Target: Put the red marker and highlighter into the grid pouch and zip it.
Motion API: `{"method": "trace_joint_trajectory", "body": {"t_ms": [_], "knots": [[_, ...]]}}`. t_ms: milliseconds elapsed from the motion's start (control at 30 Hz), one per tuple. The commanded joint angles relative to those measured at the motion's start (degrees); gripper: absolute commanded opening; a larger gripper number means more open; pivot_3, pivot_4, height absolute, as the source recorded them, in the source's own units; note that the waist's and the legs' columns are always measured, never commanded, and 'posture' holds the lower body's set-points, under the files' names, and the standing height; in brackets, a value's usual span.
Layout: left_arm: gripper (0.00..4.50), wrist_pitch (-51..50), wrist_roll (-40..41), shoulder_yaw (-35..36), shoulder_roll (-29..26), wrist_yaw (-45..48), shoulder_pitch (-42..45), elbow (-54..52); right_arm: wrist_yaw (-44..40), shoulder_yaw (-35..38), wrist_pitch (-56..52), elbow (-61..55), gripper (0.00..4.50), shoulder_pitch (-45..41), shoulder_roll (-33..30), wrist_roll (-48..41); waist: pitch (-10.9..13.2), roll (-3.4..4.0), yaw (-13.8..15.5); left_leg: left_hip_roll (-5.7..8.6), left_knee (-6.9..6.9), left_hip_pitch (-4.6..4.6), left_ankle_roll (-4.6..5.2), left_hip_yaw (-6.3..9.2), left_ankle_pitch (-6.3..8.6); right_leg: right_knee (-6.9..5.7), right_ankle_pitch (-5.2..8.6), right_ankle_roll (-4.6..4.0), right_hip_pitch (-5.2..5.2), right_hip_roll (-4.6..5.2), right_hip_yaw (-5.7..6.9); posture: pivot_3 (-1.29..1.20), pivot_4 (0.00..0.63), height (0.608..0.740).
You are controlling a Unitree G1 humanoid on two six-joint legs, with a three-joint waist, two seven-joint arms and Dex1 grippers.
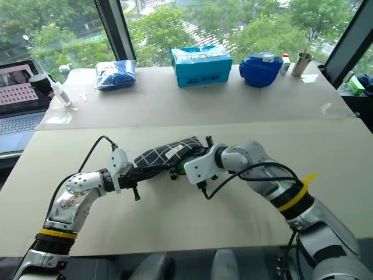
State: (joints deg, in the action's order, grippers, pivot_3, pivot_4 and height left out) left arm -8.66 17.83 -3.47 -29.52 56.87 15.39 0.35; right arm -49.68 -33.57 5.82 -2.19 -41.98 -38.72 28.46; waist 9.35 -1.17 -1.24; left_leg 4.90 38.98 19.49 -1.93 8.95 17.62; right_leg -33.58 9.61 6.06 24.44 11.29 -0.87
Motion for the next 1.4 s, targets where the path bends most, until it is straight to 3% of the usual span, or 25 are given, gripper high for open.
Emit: {"method": "trace_joint_trajectory", "body": {"t_ms": [33, 233, 433, 667, 767, 1033, 1167, 1233, 1400], "knots": [[0.0, 1.26, 0.93, 0.45, 0.25, 0.35, 1.19, -2.43, 0.43, 0.11, 4.3, 1.73, 1.05, 0.81, 1.56, 0.09, 0.0, 0.0, 0.01, 0.0, 0.0, 0.0, 0.0, 0.0, 0.0, 0.0, 0.0, 0.0, 0.0, 0.0, 0.0, 0.0, 0.15, 0.74], [0.0, 1.2, 1.25, 1.07, -0.14, 0.56, 1.06, -2.26, -4.95, 5.7, 0.85, 0.71, 1.05, 3.3, -2.15, -4.16, 0.0, 0.0, 0.33, 0.01, 0.0, 0.03, 0.0, 0.01, 0.0, 0.03, 0.0, 0.0, -0.01, 0.0, 0.0, 0.0, 0.15, 0.74], [0.0, 1.56, 0.87, 0.58, -0.32, 1.34, 1.56, -1.53, -8.6, 12.37, -12.38, -4.27, 1.05, 3.89, 1.56, -12.94, 0.0, 0.0, -0.01, -0.01, -0.01, 0.01, 0.01, 0.01, 0.0, 0.02, 0.0, -0.01, -0.01, -0.01, 0.0, 0.0, 0.15, 0.74], [0.0, 2.18, 0.26, -0.16, -0.27, 2.2, 1.8, -0.89, -9.18, 12.7, -20.71, -7.36, 1.05, 5.0, 4.16, -14.85, 0.0, 0.0, 0.21, 0.0, 0.0, 0.04, 0.01, 0.03, 0.01, 0.04, 0.0, -0.01, 0.0, -0.01, 0.0, 0.0, 0.15, 0.74], [0.0, 2.19, 0.29, -0.15, -0.3, 2.54, 2.01, -0.62, -7.68, 10.59, -19.48, -6.46, 1.05, 4.13, 5.08, -12.19, 0.0, 0.0, 0.19, 0.0, -0.01, 0.04, 0.01, 0.03, 0.01, 0.02, 0.0, -0.01, 0.02, -0.01, 0.0, 0.0, 0.15, 0.74], [0.0, 2.06, 0.39, 0.0, 0.22, 2.62, 2.52, -0.35, 0.49, 0.19, 0.21, 1.33, 1.05, 2.37, 6.28, 1.09, 0.0, 0.0, 0.02, 0.0, -0.01, 0.04, 0.0, 0.02, 0.0, 0.0, 0.0, 0.0, 0.06, -0.01, 0.0, 0.0, 0.15, 0.74], [0.0, 1.91, 0.44, 0.26, 0.46, 2.22, 2.26, -0.72, 3.65, 0.71, 5.42, 5.75, 1.05, 0.61, 7.09, 2.31, 0.0, 0.0, 0.0, 0.0, -0.01, 0.02, -0.01, 0.01, 0.0, -0.01, 0.0, -0.01, 0.05, -0.01, 0.0, 0.0, 0.15, 0.74], [0.0, 1.84, 0.5, 0.5, 0.45, 1.94, 1.88, -1.02, 2.19, 2.81, 4.25, 5.66, 2.06, 0.58, 7.81, -0.85, 0.0, 0.0, -0.01, 0.0, -0.01, 0.03, -0.01, 0.01, 0.0, 0.0, 0.0, -0.01, 0.05, -0.01, 0.0, 0.0, 0.15, 0.74], [0.0, 1.57, 0.71, 0.72, 0.41, 1.37, 1.16, -1.58, -1.49, 9.58, -3.11, 3.84, 3.64, 0.45, 8.36, -8.42, 0.0, 0.0, -0.01, 0.0, -0.01, 0.04, -0.01, 0.03, 0.0, 0.01, -0.01, -0.01, 0.05, -0.01, 0.0, 0.0, 0.15, 0.74]]}}
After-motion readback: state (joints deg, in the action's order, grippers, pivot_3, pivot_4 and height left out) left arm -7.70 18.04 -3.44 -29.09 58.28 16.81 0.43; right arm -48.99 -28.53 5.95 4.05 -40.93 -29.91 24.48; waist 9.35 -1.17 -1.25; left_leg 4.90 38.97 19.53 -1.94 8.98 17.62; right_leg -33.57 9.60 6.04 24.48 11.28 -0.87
